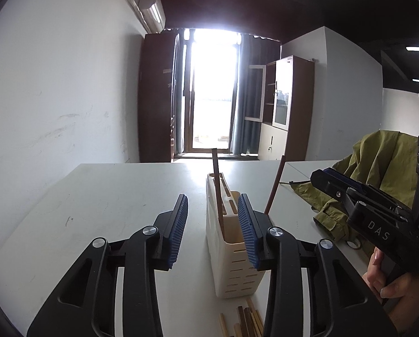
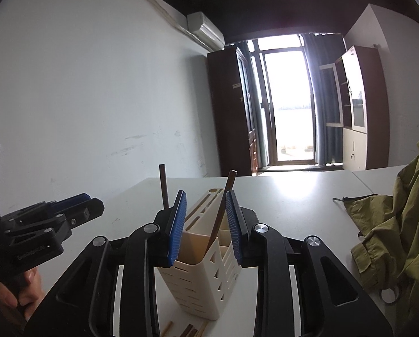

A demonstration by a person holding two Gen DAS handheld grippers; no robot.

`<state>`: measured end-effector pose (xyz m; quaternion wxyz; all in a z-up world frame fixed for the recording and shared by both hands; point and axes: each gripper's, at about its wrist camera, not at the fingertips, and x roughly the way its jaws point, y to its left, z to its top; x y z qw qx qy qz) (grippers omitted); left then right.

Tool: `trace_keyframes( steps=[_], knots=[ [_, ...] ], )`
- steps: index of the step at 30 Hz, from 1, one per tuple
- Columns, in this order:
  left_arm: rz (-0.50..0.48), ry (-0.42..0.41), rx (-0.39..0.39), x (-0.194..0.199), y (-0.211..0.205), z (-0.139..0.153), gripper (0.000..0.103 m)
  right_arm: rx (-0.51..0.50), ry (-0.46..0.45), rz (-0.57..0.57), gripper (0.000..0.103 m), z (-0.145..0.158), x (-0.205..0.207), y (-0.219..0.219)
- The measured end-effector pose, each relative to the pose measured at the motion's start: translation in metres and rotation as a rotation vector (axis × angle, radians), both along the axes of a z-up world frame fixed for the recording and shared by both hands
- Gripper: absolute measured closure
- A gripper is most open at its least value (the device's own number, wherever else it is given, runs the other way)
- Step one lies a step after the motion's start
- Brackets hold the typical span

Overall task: Organize utensils
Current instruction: 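Withdraw both open tools from the holder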

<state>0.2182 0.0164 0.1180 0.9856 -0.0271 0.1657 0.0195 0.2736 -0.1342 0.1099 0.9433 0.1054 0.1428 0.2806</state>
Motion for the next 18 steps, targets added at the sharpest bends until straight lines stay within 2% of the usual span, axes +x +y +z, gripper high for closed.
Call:
trace_keyframes(
  steps=[4, 18],
  knots=[
    [-0.001, 0.032, 0.008, -0.007, -0.001, -0.007, 0.063, -0.022, 0.030, -0.011, 0.066, -0.002, -0.005, -0.003],
    [-0.015, 0.180, 0.020, -0.010, -0.001, -0.043, 0.061, -0.101, 0.155, -0.005, 0.053, -0.024, -0.017, -0.005]
  ],
)
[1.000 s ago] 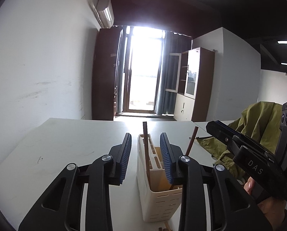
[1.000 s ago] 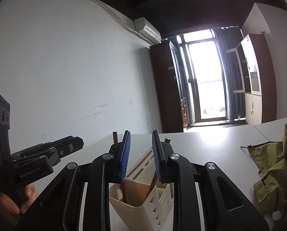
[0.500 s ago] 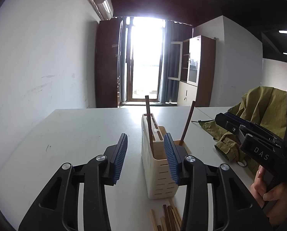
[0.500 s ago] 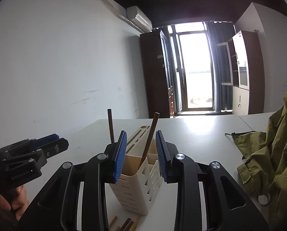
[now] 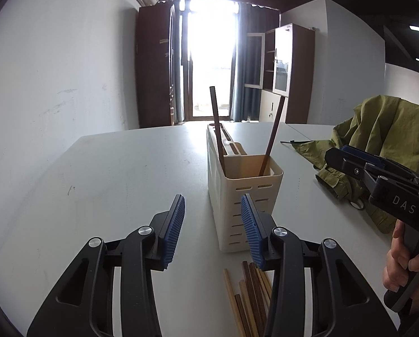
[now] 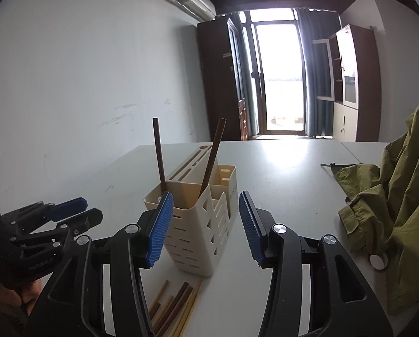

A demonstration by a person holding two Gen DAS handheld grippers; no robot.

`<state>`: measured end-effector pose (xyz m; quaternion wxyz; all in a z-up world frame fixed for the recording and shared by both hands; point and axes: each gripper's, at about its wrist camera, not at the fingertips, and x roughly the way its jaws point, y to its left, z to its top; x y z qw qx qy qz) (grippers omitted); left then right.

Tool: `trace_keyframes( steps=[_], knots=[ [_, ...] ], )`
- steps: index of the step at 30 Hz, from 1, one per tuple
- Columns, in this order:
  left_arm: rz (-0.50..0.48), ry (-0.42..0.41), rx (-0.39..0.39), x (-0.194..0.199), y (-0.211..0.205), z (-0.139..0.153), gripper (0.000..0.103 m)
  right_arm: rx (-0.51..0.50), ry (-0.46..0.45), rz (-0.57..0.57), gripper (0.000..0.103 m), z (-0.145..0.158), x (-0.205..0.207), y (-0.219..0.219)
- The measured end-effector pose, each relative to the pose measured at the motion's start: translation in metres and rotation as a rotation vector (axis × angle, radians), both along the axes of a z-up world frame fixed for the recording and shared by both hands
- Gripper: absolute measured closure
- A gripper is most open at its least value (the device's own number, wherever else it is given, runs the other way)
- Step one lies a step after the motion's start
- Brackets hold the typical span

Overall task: Organize utensils
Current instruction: 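Withdraw both open tools from the holder, then move both tools down to the remaining chopsticks beside the holder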

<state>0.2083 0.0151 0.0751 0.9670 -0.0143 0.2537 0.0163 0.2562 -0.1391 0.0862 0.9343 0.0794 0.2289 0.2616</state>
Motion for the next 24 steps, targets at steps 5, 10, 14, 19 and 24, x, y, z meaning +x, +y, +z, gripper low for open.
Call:
trace_keyframes(
  steps=[5, 10, 14, 19, 24],
  knots=[
    [-0.010, 0.052, -0.001, 0.001, 0.002, -0.016, 0.060, -0.060, 0.062, -0.007, 0.049, -0.011, -0.003, 0.004],
    [-0.024, 0.110, 0.001, 0.005, 0.002, -0.033, 0.060, -0.099, 0.134, -0.005, 0.048, -0.035, 0.000, 0.009],
    [-0.045, 0.166, 0.001, 0.012, 0.001, -0.049, 0.060, -0.128, 0.203, 0.018, 0.048, -0.055, 0.004, 0.015],
    [-0.066, 0.228, 0.004, 0.022, 0.001, -0.071, 0.060, -0.163, 0.244, 0.029, 0.048, -0.069, 0.005, 0.023],
    [-0.075, 0.273, -0.005, 0.029, 0.004, -0.086, 0.060, -0.183, 0.300, 0.034, 0.048, -0.087, 0.011, 0.028]
  ],
)
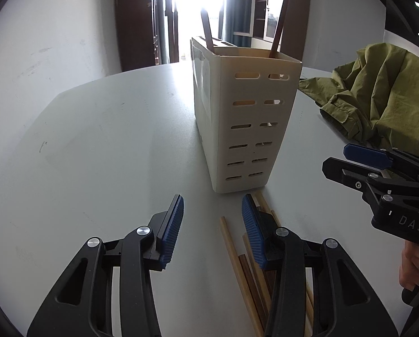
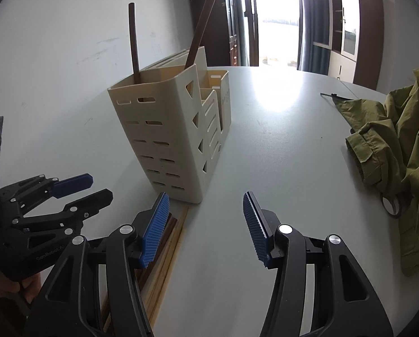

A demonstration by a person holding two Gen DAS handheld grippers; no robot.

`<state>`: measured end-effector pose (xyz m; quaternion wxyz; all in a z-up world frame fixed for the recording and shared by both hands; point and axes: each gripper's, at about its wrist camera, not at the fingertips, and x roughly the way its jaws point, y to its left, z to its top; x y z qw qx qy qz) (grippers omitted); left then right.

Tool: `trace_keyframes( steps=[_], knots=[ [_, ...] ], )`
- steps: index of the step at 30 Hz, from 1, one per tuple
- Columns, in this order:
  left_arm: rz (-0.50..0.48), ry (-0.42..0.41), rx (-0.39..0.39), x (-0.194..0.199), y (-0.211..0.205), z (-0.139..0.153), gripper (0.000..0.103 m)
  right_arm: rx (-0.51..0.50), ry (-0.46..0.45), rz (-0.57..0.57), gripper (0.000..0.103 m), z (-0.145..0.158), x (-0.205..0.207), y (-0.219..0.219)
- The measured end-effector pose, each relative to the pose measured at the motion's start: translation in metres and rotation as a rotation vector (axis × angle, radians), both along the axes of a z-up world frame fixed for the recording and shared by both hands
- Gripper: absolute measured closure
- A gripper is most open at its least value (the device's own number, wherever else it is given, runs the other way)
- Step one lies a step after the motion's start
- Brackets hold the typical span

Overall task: Organize utensils
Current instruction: 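Move both tools down to the remaining chopsticks beside the holder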

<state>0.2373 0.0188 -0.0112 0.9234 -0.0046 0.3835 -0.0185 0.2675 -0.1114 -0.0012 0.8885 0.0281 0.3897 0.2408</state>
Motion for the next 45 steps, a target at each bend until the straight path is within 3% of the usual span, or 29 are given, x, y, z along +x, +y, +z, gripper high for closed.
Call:
trace_keyframes(
  steps=[23, 45],
  knots=[
    [-0.053, 0.126, 0.047, 0.018, -0.010, -0.053, 0.060, -0.103, 0.126, 0.052, 0.048, -0.061, 0.010, 0.025],
    [-0.049, 0.133, 0.032, 0.022, -0.003, -0.063, 0.059, -0.131, 0.135, 0.065, 0.048, -0.071, 0.011, 0.036]
  ],
)
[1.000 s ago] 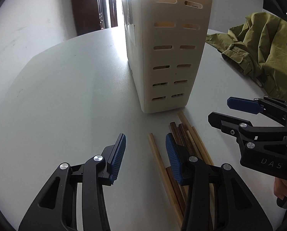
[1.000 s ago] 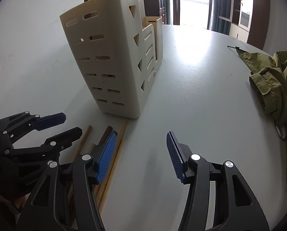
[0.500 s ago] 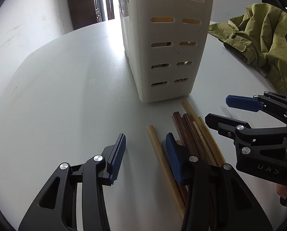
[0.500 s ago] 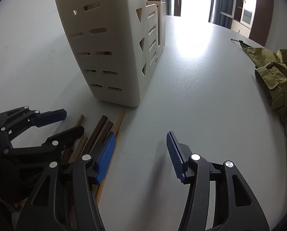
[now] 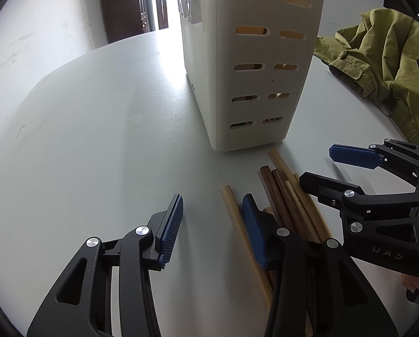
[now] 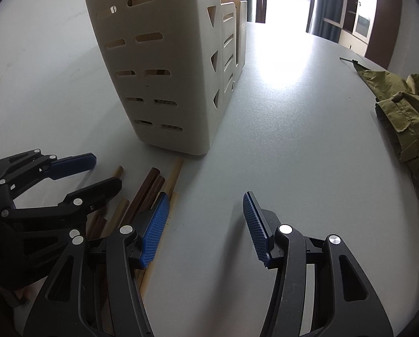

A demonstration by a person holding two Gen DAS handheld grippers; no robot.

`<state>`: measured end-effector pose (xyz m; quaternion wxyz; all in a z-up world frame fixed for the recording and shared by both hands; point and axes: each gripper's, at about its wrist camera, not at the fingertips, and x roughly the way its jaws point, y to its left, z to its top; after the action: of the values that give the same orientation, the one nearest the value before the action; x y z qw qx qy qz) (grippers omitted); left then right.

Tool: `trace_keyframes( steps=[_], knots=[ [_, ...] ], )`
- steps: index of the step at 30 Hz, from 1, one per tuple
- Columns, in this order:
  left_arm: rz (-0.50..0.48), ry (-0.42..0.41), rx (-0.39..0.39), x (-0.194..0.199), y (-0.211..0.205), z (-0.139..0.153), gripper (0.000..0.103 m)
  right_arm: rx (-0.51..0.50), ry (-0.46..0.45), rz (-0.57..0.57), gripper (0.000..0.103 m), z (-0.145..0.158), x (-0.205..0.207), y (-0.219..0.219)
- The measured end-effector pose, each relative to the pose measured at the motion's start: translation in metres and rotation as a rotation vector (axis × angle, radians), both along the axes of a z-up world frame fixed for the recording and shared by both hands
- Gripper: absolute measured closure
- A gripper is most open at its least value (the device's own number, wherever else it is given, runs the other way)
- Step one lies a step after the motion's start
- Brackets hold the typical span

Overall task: Organize utensils
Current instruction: 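Move both tools down to the remaining chopsticks beside the holder, then close the left tool on a light wooden chopstick while the right tool grips another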

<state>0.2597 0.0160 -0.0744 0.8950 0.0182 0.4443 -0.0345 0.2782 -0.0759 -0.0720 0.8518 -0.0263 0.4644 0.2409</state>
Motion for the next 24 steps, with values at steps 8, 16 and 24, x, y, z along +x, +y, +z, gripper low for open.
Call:
trace_keyframes(
  steps=[8, 16, 24],
  knots=[
    [-0.002, 0.002, -0.001, 0.002, -0.001, 0.000, 0.059, -0.024, -0.007, 0.008, 0.048, 0.002, -0.010, 0.007],
    [0.001, 0.012, 0.001, 0.006, -0.003, 0.002, 0.069, -0.054, -0.014, 0.016, 0.049, 0.002, -0.021, 0.012],
    [-0.022, 0.038, 0.030, 0.012, -0.010, 0.003, 0.094, -0.040, 0.001, 0.012, 0.090, 0.004, -0.020, 0.009]
  ],
)
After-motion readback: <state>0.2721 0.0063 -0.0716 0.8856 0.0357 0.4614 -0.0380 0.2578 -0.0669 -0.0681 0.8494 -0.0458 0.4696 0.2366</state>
